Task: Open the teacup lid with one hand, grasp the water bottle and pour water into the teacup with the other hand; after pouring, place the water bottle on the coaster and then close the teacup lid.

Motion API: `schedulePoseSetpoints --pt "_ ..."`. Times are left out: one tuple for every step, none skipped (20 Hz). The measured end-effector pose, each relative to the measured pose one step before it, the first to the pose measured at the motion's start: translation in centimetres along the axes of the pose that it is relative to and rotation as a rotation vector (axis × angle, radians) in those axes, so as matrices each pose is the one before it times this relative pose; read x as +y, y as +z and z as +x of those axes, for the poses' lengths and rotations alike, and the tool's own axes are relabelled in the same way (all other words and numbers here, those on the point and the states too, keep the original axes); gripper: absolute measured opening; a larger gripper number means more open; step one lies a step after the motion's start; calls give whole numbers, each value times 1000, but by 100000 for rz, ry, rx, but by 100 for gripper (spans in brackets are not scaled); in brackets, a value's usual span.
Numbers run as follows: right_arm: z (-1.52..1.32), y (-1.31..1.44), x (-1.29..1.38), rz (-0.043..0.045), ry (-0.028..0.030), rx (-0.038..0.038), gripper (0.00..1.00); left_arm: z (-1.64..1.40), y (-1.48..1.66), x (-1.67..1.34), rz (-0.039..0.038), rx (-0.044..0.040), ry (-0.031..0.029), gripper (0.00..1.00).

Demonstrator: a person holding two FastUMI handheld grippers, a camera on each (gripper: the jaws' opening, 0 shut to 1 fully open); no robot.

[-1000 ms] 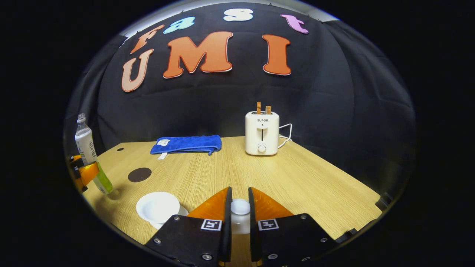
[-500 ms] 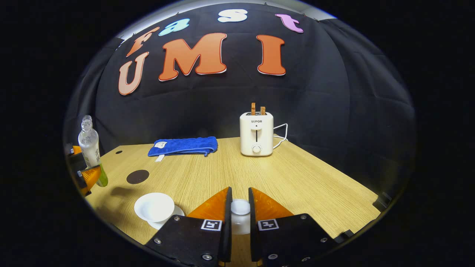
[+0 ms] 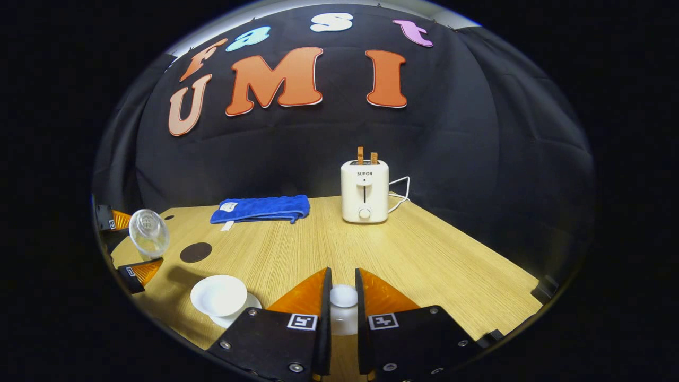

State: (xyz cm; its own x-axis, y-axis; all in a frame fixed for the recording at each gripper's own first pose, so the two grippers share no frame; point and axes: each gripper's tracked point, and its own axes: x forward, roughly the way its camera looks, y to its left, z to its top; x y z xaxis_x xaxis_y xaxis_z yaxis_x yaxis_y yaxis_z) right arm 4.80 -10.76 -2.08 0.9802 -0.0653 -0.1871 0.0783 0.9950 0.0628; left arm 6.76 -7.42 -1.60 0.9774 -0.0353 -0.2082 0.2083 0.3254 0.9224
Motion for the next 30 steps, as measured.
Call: schedulePoseSetpoints --pt "-20 -67 -190 -51 -350 65 20 -142 100 -51 3741 375 -112 67" --pt "-3 41 -124 33 -305 60 20 71 334 -141 3293 -506 -9 67" --pt "-20 47 -152 131 -243 172 20 12 138 -242 2919 108 -529 64" --pt "15 -97 -46 240 -48 134 20 -160 418 -144 2896 -297 -822 64" --pt "49 -16 -19 252 54 77 20 228 290 -64 2963 -1 -544 64" --pt "-30 -113 122 153 97 138 21 -120 55 46 2761 -60 -130 64" --pt "-12 8 191 -78 354 38 20 -270 259 26 2793 -465 -314 64" --pt "-58 20 263 -484 419 42 20 -104 176 139 2613 -225 8 64" --pt "23 37 127 -530 147 -104 21 -28 107 -11 2695 -250 -65 64" --pt "-72 -49 -25 -278 68 -58 20 28 31 -110 3023 281 -652 67" --pt "-30 -70 -15 110 83 107 21 4 -86 199 3174 264 -195 64" --pt "18 88 -35 370 -119 222 20 56 -45 119 3306 354 -65 64" --pt "4 -47 -101 77 -249 174 21 100 20 126 3117 520 -189 67" --pt "162 -132 -132 -74 -496 180 21 135 -3 167 2670 541 -359 64" --pt "65 -26 -195 -5 -443 228 21 149 -12 44 2402 418 -527 64" --pt "-129 -48 -51 117 -125 274 21 270 -55 163 2243 408 -354 64" --pt "-20 19 -56 381 -19 73 21 274 -111 105 2103 608 -247 64" --pt "26 28 -40 173 -66 -97 21 236 -181 200 1936 553 -213 65" --pt "3 65 -79 -25 -121 -149 21 393 61 131 1648 373 -391 65" --pt "-52 -49 -96 79 -111 -66 21 252 -106 66 1392 560 -451 64" --pt "-34 78 -67 158 -28 23 20 241 78 -32 1875 -40 -375 65" --pt "-34 12 -131 204 -40 79 21 -26 -131 -55 1912 415 -145 65" --pt "26 -42 -82 171 -40 159 21 74 -81 -30 2110 179 -277 65" --pt "-31 -73 -77 131 -85 187 21 41 -215 -44 2041 783 -402 70" --pt "-32 88 19 25 -126 132 21 69 -154 -88 2170 652 -511 65" --pt "-7 -24 -74 82 -137 -15 20 -116 -133 -125 1977 568 -606 65" --pt "-22 66 -1 6 18 33 20 45 -185 -32 2490 725 -687 65" --pt "-37 -26 7 30 66 6 21 34 -30 71 3273 431 -314 65" --pt "-5 12 56 -71 27 97 20 41 13 50 3515 286 -271 65" --pt "-23 -187 -29 -196 45 108 20 -209 57 -1 2921 -163 -323 67"
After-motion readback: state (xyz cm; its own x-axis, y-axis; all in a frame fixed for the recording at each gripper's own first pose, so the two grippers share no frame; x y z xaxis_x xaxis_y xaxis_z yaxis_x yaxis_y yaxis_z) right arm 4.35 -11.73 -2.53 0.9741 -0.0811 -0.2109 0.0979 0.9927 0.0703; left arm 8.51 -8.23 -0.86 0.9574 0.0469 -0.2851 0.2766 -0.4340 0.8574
